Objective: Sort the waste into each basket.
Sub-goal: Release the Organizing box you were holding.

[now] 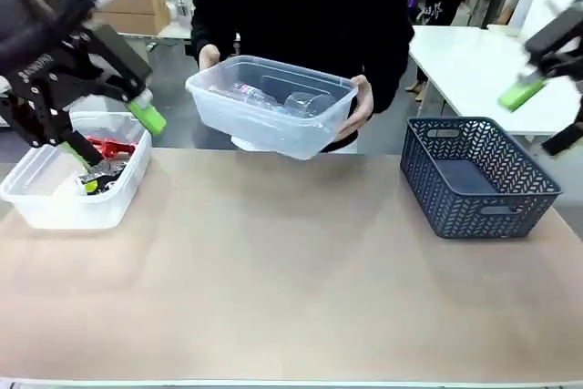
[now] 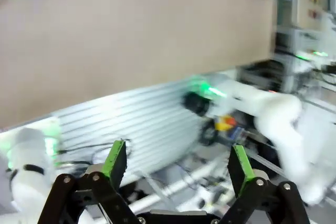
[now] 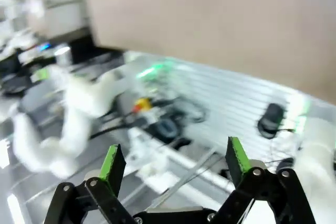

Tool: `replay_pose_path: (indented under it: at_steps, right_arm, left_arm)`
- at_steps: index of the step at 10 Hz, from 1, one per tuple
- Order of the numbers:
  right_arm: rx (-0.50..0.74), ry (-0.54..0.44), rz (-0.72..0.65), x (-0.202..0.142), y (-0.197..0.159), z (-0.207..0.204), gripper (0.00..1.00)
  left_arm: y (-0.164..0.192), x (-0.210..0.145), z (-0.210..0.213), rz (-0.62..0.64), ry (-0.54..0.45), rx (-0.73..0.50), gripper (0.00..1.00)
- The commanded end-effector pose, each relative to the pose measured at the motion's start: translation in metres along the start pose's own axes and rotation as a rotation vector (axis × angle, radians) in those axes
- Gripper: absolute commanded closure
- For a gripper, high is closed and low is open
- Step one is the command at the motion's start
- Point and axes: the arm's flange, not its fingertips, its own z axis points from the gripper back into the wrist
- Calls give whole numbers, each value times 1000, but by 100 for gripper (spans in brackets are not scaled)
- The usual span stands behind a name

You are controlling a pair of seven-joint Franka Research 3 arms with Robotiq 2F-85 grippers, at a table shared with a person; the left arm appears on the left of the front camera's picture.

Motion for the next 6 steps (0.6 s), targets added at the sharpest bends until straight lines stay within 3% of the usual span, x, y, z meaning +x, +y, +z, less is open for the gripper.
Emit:
replay_pose_path:
  at_steps: [1,2,5,6]
  right_arm:
    - [604,75,-137,-13,-43,32,0]
    - [701,66,-213,-9,-60,30,0]
    - [767,-128,-379,17,-98,0,0]
    - [576,-274,-463,25,-95,-17,0]
  left_arm:
    - [67,-34,23,152,-53,-282,0]
    - [91,-40,22,208,-114,-414,0]
    - [113,-41,-1,315,-216,-555,0]
    - [116,-38,-3,316,-228,-622,0]
